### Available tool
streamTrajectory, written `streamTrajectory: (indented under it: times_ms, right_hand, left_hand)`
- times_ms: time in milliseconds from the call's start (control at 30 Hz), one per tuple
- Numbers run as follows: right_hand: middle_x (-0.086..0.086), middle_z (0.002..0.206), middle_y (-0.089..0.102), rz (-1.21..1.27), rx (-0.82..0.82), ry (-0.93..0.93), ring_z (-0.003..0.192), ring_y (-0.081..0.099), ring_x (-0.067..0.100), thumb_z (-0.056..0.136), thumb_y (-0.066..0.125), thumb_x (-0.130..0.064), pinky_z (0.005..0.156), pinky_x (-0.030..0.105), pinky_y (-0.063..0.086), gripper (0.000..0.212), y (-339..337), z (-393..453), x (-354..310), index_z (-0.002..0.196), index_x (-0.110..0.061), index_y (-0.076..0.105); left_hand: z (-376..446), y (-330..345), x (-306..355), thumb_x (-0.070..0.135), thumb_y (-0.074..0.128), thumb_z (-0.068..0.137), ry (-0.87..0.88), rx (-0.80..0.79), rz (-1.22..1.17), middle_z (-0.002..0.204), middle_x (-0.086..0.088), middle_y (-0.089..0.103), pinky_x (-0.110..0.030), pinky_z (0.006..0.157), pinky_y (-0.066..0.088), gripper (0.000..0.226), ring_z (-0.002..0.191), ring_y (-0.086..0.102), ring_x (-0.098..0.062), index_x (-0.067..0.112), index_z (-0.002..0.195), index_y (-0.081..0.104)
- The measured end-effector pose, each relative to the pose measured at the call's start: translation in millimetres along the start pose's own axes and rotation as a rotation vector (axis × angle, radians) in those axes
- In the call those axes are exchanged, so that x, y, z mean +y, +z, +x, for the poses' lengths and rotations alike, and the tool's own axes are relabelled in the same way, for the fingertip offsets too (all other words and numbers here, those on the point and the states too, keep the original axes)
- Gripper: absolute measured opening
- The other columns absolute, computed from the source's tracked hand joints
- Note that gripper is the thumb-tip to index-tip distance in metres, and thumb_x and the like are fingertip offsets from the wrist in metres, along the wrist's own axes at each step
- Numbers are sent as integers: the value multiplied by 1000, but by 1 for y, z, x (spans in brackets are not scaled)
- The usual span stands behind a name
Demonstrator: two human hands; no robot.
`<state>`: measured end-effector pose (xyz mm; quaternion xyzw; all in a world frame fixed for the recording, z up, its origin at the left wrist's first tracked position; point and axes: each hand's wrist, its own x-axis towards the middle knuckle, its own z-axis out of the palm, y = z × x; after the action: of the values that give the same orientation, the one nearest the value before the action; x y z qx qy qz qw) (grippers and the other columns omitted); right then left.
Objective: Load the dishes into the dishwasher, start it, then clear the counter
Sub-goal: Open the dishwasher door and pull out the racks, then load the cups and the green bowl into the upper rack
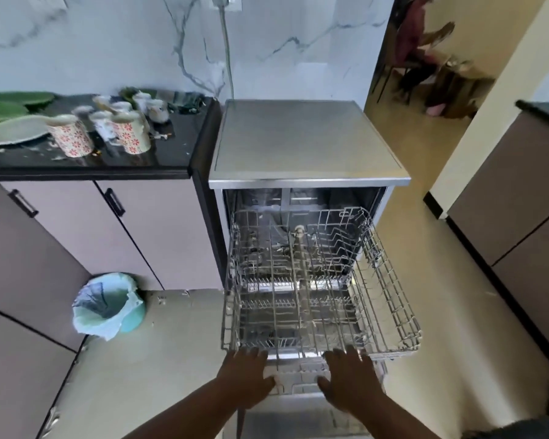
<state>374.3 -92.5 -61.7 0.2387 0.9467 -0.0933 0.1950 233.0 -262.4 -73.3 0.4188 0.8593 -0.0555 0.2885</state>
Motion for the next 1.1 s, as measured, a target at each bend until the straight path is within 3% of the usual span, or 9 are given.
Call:
streamTrajectory:
  times_ms: [67, 167, 267, 333, 400, 533, 600, 700, 1100]
  right_hand:
    - [8, 119, 63, 17, 31, -33, 121, 54, 39, 80, 33, -56, 94, 61, 40, 60, -14, 0, -18, 117, -19, 64]
    - [5, 134, 54, -74, 56, -57, 136, 38, 37, 82, 31, -59, 104, 59, 29, 68, -20, 11, -53, 134, -20, 50]
    - [5, 121, 62, -63, 116, -91, 124, 52, 40, 79, 40, -58, 94, 60, 39, 62, -29, 31, -100, 123, -18, 58]
    - [6, 137, 51, -68, 36, -128, 137, 35, 37, 84, 36, -57, 106, 56, 26, 67, -36, 45, -139, 136, -17, 47]
    - [6, 136, 52, -61, 68, -162, 136, 38, 35, 82, 37, -56, 106, 55, 28, 65, -39, 65, -182, 135, -18, 48]
    - [0, 86, 70, -102, 102, -157, 88, 71, 31, 60, 39, -61, 66, 52, 56, 59, -43, 117, -269, 89, -22, 74]
    - [4, 109, 67, -119, 63, -171, 112, 62, 35, 70, 42, -59, 85, 59, 49, 61, -64, 134, -322, 110, -20, 68]
    - [1, 151, 34, -67, 115, -201, 146, 15, 28, 89, 38, -56, 114, 51, 15, 65, -88, 158, -382, 144, -22, 33]
    - [3, 162, 8, -23, 272, -270, 148, -6, 27, 96, 37, -54, 118, 47, 3, 69, -172, 264, -491, 153, -23, 14]
  left_hand:
    - [-9, -10, -10, 55, 37, 94, 11, 32, -17, 153, -5, 32, -41, 114, 21, 64, 141, 27, -24, 19, 147, 30]
    - [-18, -21, -35, 55, 37, 95, 4, 48, -45, 158, -5, 24, -41, 117, 15, 67, 145, 21, -24, 20, 150, 24]
    - [-30, -35, -74, 53, 36, 97, -17, 70, -79, 160, -5, 18, -42, 118, 10, 66, 146, 16, -24, 20, 152, 19]
    - [-36, -41, -107, 52, 33, 98, -33, 72, -99, 160, -6, 18, -42, 119, 9, 65, 147, 15, -25, 20, 153, 18]
    - [-39, -41, -152, 55, 32, 98, -54, 58, -105, 160, -7, 17, -43, 119, 8, 68, 147, 13, -26, 19, 153, 16]
    - [-40, -51, -252, 60, 30, 97, -118, 22, -118, 163, -5, 5, -44, 119, 1, 73, 149, 5, -25, 21, 155, 7]
    - [-43, -64, -300, 61, 29, 97, -138, 45, -138, 163, -6, 3, -44, 119, 0, 74, 149, 3, -26, 21, 155, 6]
    - [-46, -88, -362, 61, 29, 97, -170, 127, -119, 162, -7, 6, -45, 119, 2, 74, 149, 6, -28, 19, 155, 8]
    - [-10, -192, -481, 65, 22, 95, -250, 371, -174, 163, -5, 2, -45, 120, 0, 75, 149, 0, -25, 22, 155, 7]
